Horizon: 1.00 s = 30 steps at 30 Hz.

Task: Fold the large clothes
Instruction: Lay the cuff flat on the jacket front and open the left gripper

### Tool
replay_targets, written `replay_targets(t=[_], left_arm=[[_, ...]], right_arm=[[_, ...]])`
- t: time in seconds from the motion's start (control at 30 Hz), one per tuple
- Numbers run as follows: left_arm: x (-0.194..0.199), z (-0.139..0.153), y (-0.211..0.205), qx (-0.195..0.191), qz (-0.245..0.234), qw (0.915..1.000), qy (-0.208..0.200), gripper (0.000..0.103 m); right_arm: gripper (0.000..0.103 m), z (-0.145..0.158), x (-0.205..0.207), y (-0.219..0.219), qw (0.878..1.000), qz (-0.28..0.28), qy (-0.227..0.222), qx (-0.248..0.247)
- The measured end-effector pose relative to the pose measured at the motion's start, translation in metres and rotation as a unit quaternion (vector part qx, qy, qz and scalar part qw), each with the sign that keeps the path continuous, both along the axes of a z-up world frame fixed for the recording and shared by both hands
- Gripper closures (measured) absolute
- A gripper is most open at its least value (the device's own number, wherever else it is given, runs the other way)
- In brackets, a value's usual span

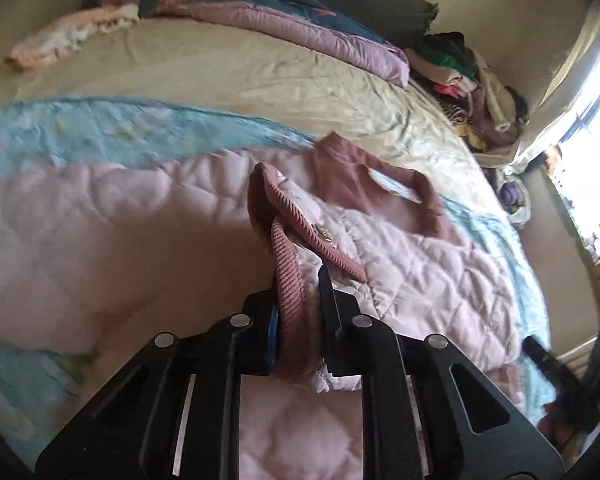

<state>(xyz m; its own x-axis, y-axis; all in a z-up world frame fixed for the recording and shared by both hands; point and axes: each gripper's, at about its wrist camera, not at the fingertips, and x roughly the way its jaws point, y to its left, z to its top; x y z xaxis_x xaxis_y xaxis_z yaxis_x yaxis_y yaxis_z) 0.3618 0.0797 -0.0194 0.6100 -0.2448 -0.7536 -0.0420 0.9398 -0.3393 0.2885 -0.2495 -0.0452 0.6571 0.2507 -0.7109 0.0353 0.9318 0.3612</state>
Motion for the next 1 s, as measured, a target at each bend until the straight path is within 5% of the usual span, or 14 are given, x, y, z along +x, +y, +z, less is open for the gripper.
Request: replay_targets(t=[0.23,0.63,0.83,0.97,1.0], left_arm=[[0.001,-0.055,0.008,0.037,0.001,0.9974,0.062,0.088],[-0.004,-0.050,0.003,0.062,-0.012,0.9961,0.061,0.075],[-0.016,-0.032,0.009,0.063,-0.013,0.9966,0.052,0.045],[-0.025,-0.018,0.011,0.071,-0.006,0.9966,0.043,0.008],[-0.028,-0.015,0.012,0.075,-0.003,0.9963,0.043,0.009]], right_arm=[[0.048,-0.016,0.019,-0.001,0.999,0.001,0.025,-0.025],[0.046,-0.048,0.029,-0.004,0.994,-0.021,0.088,-0.059],[0.022,-0.012,0.007,0.006,0.999,-0.011,0.041,-0.016],[0.011,0.008,-0.004,0.018,1.000,-0.002,0.018,-0.002],[0.011,0.011,-0.006,0.022,1.000,-0.001,0.015,-0.001]])
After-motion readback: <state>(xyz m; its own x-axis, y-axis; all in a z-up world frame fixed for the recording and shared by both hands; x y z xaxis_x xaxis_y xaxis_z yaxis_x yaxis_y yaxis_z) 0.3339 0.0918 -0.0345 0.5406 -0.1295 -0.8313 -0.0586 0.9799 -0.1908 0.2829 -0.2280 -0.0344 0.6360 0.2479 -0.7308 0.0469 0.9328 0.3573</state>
